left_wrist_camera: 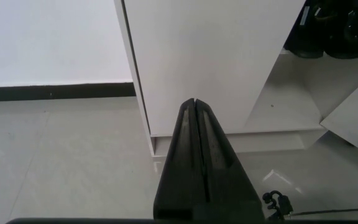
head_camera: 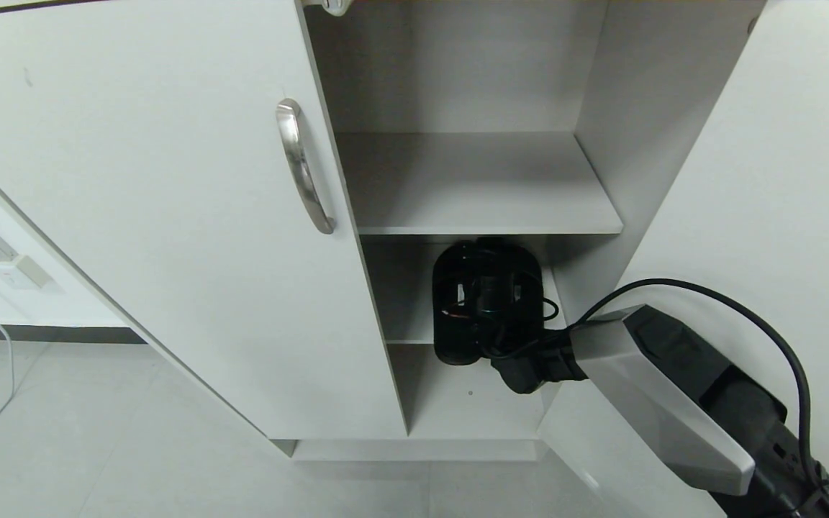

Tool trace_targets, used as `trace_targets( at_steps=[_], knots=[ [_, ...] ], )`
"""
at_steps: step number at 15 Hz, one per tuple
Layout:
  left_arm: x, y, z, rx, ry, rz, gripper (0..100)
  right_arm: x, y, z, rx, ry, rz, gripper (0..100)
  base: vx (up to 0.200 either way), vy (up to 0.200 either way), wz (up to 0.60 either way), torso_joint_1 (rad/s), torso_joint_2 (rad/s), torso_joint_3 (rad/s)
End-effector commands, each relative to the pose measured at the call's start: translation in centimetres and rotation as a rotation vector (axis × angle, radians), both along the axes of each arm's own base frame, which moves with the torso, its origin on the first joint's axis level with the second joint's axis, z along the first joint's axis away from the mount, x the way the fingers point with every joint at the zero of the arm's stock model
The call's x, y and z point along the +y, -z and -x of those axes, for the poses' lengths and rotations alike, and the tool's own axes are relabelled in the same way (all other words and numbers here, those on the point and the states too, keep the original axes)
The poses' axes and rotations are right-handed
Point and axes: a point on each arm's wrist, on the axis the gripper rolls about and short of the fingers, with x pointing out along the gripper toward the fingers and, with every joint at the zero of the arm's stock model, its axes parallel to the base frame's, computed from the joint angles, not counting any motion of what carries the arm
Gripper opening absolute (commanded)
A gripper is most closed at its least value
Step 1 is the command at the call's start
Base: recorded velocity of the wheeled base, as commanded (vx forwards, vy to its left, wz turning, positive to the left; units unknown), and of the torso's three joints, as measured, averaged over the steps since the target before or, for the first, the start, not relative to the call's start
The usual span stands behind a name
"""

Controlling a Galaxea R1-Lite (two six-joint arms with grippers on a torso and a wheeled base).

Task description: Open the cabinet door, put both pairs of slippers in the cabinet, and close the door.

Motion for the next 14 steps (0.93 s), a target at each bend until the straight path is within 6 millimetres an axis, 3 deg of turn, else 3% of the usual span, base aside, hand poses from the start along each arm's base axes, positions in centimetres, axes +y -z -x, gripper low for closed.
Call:
trace_targets(
  at_steps=[1, 10, 14],
  knots=[
    [0.0, 0.0, 0.0, -0.001, 0.000, 0.000, 0, 0.0, 0.1, 0.0, 0.001, 0.001, 0.001, 100, 0.000, 0.000, 0.00, 0.000, 0.00, 0.000],
    [0.0, 0.0, 0.0, -0.001, 0.000, 0.000, 0, -0.1, -0.6, 1.8, 0.012, -0.010, 0.008, 100, 0.000, 0.000, 0.00, 0.000, 0.00, 0.000],
    [0.0, 0.0, 0.0, -0.001, 0.000, 0.000, 0, -0.4, -0.3, 3.6, 0.004, -0.027, 0.003, 100, 0.000, 0.000, 0.00, 0.000, 0.00, 0.000]
  ],
)
